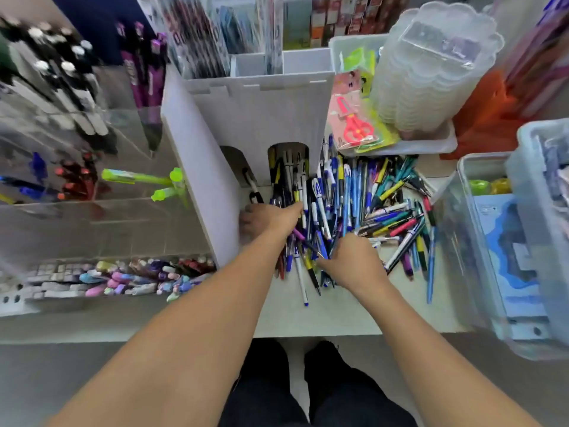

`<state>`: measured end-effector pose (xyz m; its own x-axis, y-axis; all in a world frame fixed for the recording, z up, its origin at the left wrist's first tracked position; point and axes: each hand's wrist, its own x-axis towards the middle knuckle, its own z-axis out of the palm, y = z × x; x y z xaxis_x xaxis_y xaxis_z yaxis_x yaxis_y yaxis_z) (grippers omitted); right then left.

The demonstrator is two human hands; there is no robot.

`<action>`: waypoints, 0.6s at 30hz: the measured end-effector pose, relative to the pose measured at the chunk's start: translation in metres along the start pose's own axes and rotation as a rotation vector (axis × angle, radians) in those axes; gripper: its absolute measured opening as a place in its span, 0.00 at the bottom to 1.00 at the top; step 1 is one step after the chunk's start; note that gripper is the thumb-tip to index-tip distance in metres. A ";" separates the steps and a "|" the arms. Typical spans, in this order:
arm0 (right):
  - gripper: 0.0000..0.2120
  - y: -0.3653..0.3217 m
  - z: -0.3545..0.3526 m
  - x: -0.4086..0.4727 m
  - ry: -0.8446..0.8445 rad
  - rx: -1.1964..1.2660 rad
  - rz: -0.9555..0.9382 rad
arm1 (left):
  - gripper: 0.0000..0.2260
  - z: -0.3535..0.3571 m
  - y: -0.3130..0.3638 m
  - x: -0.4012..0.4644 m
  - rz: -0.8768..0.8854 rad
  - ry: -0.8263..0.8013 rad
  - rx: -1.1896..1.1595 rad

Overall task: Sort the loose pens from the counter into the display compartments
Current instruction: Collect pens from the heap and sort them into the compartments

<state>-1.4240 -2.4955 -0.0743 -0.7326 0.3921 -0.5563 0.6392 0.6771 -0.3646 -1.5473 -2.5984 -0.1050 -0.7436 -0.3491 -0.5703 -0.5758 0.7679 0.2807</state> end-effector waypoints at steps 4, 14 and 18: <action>0.19 -0.003 0.019 0.007 0.018 0.072 0.028 | 0.41 0.002 0.001 0.011 0.076 -0.058 -0.040; 0.17 -0.012 0.038 -0.015 0.162 0.133 0.007 | 0.10 0.000 -0.019 0.017 0.254 -0.100 0.051; 0.23 -0.016 0.062 -0.031 0.002 -0.028 -0.042 | 0.12 0.001 -0.027 0.019 0.302 -0.073 -0.017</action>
<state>-1.3969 -2.5571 -0.0974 -0.7591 0.3641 -0.5396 0.6012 0.7101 -0.3666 -1.5453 -2.6253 -0.1239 -0.8556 -0.0665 -0.5133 -0.3389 0.8215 0.4586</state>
